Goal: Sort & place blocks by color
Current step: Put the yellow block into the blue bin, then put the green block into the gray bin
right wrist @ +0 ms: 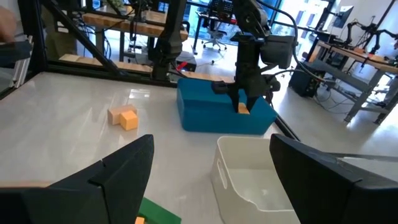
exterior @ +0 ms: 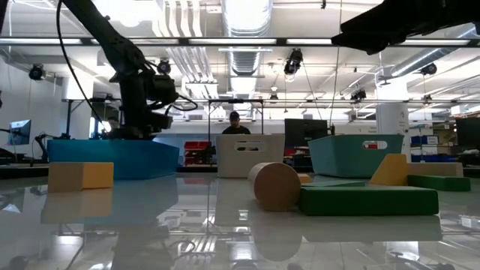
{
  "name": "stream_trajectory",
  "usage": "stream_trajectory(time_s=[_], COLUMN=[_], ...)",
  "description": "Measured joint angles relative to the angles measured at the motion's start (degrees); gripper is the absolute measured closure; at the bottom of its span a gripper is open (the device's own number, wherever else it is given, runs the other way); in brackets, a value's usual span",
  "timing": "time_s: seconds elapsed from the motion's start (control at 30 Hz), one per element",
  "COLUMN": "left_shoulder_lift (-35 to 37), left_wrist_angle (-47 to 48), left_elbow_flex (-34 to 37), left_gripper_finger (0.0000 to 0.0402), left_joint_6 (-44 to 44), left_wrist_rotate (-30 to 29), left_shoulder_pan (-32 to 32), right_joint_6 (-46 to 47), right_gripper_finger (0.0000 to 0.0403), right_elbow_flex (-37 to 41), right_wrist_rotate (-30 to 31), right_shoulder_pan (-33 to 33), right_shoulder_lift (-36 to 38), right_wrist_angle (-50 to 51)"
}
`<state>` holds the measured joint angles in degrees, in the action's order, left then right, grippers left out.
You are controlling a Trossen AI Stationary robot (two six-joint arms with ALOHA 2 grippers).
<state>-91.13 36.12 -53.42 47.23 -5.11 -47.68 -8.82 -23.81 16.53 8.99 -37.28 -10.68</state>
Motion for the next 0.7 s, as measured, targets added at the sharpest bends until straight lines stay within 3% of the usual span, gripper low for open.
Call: stream_trajectory(time_s=[0.47,0.6,0.7], left_shoulder_lift=[1.6,4.4,7.5], left_wrist_angle=[1.2,4.3,5.9], left_elbow_flex=[-0.9,-3.5,-5.3], left_gripper_finger=[0.0250,0.0249,0.0249], left_joint_6=[-1.0,-9.4,-16.8], left_wrist_rotate=[-6.7,-13.7,-14.5], left_shoulder_pan=[0.7,3.9,7.1], right_joint_6=[1.6,4.8,8.7], right_gripper_finger=[0.0090,0.0090,0.0090], right_elbow_flex=[0.0,0.0,0.0], right_wrist_rotate=[0.0,0.0,0.0], right_shoulder_pan=[0.0,0.0,0.0], right_shoulder_lift=[0.0,0.0,-0.3], right_wrist_angle=[0.2,0.4,0.7])
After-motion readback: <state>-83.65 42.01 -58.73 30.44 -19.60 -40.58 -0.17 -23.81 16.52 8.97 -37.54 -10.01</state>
